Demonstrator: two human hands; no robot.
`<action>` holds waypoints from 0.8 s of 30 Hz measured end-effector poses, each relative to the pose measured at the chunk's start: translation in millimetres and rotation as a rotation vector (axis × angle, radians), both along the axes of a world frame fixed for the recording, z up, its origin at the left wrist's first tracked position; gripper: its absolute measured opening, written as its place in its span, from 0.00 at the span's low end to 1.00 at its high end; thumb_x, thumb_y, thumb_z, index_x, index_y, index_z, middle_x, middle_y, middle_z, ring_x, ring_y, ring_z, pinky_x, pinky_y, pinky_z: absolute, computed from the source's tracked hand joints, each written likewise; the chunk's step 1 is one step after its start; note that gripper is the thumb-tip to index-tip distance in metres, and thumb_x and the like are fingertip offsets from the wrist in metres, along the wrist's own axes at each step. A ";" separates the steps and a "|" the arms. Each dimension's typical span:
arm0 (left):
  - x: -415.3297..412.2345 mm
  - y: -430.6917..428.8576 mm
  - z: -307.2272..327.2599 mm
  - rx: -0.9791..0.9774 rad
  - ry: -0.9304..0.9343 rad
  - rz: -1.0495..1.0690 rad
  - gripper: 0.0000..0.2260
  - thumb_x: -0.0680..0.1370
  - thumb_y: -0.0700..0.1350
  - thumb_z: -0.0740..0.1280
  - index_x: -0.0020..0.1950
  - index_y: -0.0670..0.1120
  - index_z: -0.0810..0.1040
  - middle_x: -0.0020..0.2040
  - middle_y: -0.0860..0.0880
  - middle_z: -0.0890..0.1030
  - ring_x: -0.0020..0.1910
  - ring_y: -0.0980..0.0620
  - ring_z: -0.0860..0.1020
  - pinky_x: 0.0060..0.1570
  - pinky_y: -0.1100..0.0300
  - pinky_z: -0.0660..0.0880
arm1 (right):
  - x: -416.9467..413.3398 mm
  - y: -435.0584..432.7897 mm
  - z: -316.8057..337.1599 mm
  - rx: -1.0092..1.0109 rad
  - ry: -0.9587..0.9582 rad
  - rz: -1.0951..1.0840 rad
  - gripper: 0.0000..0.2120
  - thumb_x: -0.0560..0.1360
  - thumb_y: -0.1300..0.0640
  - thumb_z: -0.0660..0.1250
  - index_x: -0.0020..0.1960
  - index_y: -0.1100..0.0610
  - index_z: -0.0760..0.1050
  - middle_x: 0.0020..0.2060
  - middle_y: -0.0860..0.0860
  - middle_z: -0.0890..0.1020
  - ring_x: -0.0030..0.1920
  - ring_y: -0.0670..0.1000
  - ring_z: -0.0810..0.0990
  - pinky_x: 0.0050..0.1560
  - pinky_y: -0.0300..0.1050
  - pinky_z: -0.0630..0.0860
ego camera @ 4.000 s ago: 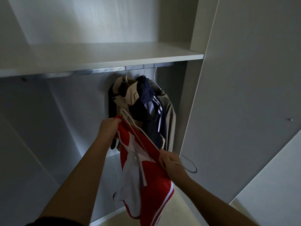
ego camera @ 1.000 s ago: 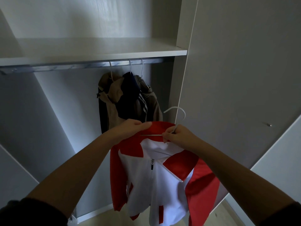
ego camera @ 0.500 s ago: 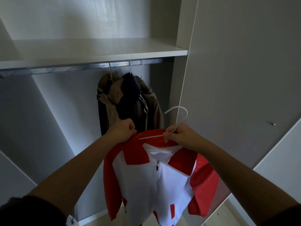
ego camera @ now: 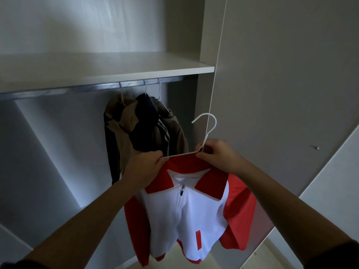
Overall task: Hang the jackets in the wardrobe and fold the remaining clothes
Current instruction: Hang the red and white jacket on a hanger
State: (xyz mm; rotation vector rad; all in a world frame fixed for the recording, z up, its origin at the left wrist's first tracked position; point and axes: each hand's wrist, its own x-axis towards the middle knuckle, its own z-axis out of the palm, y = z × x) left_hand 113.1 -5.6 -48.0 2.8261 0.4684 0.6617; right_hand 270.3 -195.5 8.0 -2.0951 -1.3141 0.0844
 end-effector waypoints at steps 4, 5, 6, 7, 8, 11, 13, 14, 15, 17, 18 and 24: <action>-0.2 18.2 11.9 0.025 -0.055 0.028 0.11 0.82 0.53 0.55 0.42 0.51 0.68 0.36 0.56 0.70 0.35 0.56 0.70 0.34 0.66 0.60 | 10.7 -9.7 -4.8 -0.109 -0.200 -0.277 0.23 0.70 0.52 0.73 0.63 0.54 0.74 0.57 0.53 0.76 0.57 0.53 0.76 0.57 0.51 0.72; 0.5 22.7 14.1 0.025 -0.058 0.038 0.12 0.82 0.54 0.55 0.41 0.51 0.67 0.36 0.56 0.70 0.35 0.56 0.70 0.35 0.64 0.61 | 11.0 -9.4 -7.6 -0.161 -0.168 -0.307 0.20 0.71 0.53 0.72 0.61 0.56 0.75 0.55 0.55 0.77 0.55 0.55 0.76 0.54 0.48 0.72; 1.3 26.6 15.8 0.028 -0.058 0.044 0.12 0.82 0.54 0.55 0.41 0.51 0.67 0.35 0.56 0.70 0.35 0.56 0.70 0.34 0.64 0.61 | 11.7 -7.8 -12.0 -0.199 -0.155 -0.327 0.15 0.72 0.54 0.71 0.57 0.59 0.77 0.51 0.57 0.77 0.53 0.57 0.77 0.49 0.45 0.70; 1.6 29.6 17.2 0.035 -0.057 0.046 0.12 0.82 0.54 0.55 0.41 0.51 0.67 0.35 0.56 0.70 0.34 0.56 0.70 0.33 0.64 0.61 | 11.2 -5.0 -14.9 -0.215 -0.151 -0.343 0.11 0.73 0.56 0.70 0.53 0.61 0.78 0.49 0.58 0.77 0.51 0.59 0.77 0.46 0.44 0.68; 1.4 32.2 18.4 0.039 -0.051 0.047 0.13 0.82 0.54 0.55 0.41 0.51 0.68 0.35 0.55 0.70 0.34 0.56 0.71 0.32 0.64 0.61 | 9.7 -1.2 -16.0 -0.217 -0.151 -0.359 0.09 0.74 0.57 0.69 0.51 0.62 0.79 0.47 0.59 0.77 0.50 0.60 0.77 0.45 0.44 0.66; -2.3 40.5 18.3 0.054 -0.045 0.052 0.14 0.82 0.54 0.55 0.41 0.49 0.69 0.36 0.53 0.73 0.35 0.54 0.72 0.35 0.61 0.65 | 5.8 11.1 -16.5 -0.235 -0.093 -0.349 0.09 0.76 0.60 0.65 0.51 0.62 0.81 0.46 0.62 0.79 0.49 0.61 0.78 0.43 0.44 0.67; -7.2 45.9 16.5 0.063 -0.045 0.061 0.14 0.82 0.54 0.55 0.42 0.47 0.70 0.37 0.51 0.74 0.35 0.53 0.73 0.35 0.60 0.66 | 3.6 17.6 -19.0 -0.239 -0.042 -0.330 0.10 0.77 0.62 0.63 0.50 0.63 0.82 0.44 0.64 0.80 0.47 0.62 0.79 0.41 0.41 0.66; -9.5 48.6 14.7 0.069 -0.048 0.061 0.14 0.82 0.53 0.55 0.42 0.47 0.71 0.37 0.51 0.75 0.35 0.53 0.74 0.35 0.60 0.67 | 2.4 20.6 -21.0 -0.219 -0.019 -0.334 0.11 0.77 0.62 0.62 0.51 0.63 0.82 0.44 0.64 0.81 0.47 0.62 0.80 0.42 0.42 0.67; -11.5 50.6 13.3 0.080 -0.054 0.056 0.15 0.82 0.53 0.56 0.43 0.46 0.72 0.37 0.50 0.76 0.35 0.52 0.75 0.35 0.60 0.68 | -0.5 23.6 -22.2 -0.189 0.016 -0.355 0.11 0.77 0.63 0.61 0.51 0.63 0.82 0.44 0.64 0.81 0.46 0.61 0.80 0.43 0.43 0.68; -16.5 53.9 11.7 0.098 -0.063 0.028 0.16 0.82 0.54 0.56 0.42 0.45 0.73 0.37 0.49 0.76 0.35 0.50 0.76 0.35 0.59 0.67 | -9.6 32.1 -21.2 -0.049 0.232 -0.460 0.11 0.77 0.65 0.61 0.48 0.64 0.82 0.40 0.61 0.81 0.42 0.57 0.79 0.43 0.44 0.70; -19.5 56.2 11.9 0.107 -0.069 0.007 0.17 0.82 0.55 0.56 0.41 0.44 0.73 0.37 0.48 0.76 0.35 0.49 0.76 0.35 0.59 0.67 | -13.3 36.6 -19.5 0.096 0.483 -0.527 0.11 0.77 0.66 0.59 0.45 0.65 0.81 0.35 0.59 0.81 0.38 0.55 0.79 0.41 0.44 0.71; -44.4 75.8 16.6 0.126 -0.197 -0.083 0.25 0.77 0.57 0.49 0.37 0.40 0.75 0.34 0.45 0.76 0.29 0.46 0.75 0.28 0.54 0.70 | -31.8 49.4 -21.8 0.459 1.455 -0.643 0.15 0.80 0.63 0.51 0.43 0.66 0.73 0.27 0.60 0.80 0.27 0.56 0.81 0.29 0.45 0.79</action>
